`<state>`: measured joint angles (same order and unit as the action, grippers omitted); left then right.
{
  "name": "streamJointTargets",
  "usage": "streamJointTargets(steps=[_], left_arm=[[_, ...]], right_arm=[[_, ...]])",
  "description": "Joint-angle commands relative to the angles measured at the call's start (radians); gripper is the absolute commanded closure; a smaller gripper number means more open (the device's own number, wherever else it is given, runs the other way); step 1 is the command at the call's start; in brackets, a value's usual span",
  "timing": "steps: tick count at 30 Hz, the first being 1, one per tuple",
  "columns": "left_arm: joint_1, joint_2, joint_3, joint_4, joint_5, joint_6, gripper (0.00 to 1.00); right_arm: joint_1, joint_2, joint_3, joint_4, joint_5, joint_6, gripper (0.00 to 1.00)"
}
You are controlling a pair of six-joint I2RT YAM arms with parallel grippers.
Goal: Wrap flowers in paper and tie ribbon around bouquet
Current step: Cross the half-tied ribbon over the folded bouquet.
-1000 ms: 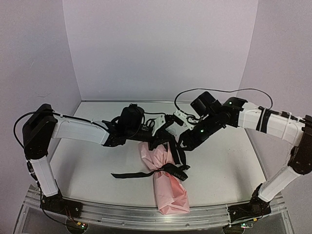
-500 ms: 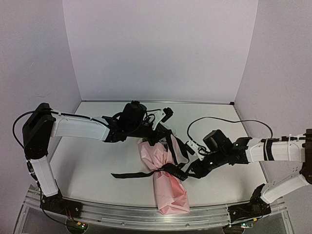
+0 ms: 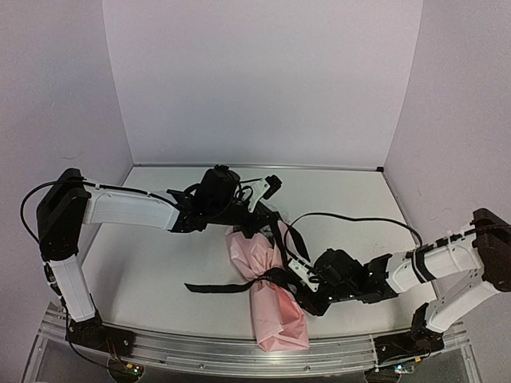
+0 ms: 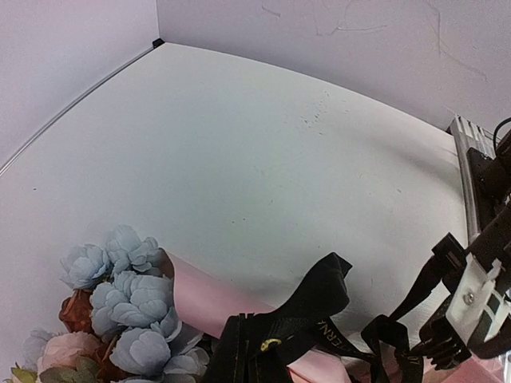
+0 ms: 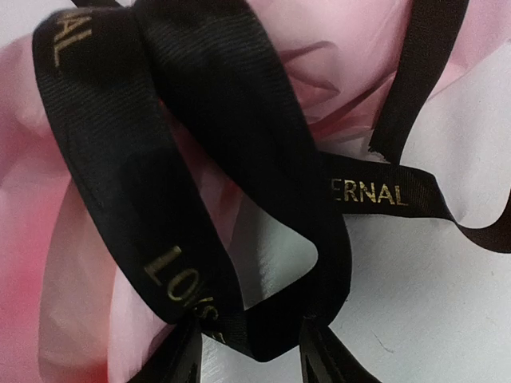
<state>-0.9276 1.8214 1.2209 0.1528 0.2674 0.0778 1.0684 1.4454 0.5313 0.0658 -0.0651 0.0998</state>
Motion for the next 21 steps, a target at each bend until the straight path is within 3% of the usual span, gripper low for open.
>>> streamJointTargets(steps=[1,8,15,21], left_arm=[[0.013,-0.058,0.017,-0.013,-0.017,-0.01,1.0],[0.048,-0.148,-0.051,-0.02,-0.002,0.016,1.0],[0.05,-0.182,-0.079,-0.066,0.054,0.041,1.0],[0.05,-0.192,-0.087,-0.076,0.058,0.045,1.0]], right_arm=[[0.079,0.049,0.059,0.087,0.197,-0.007,0.55],[0.119,0.129,0.162,0.138,0.231,0.028,0.47],[0.111,0.011,0.12,0.061,0.271,0.016,0.32],[0.048,-0.069,0.089,-0.013,0.122,0.185,0.33]])
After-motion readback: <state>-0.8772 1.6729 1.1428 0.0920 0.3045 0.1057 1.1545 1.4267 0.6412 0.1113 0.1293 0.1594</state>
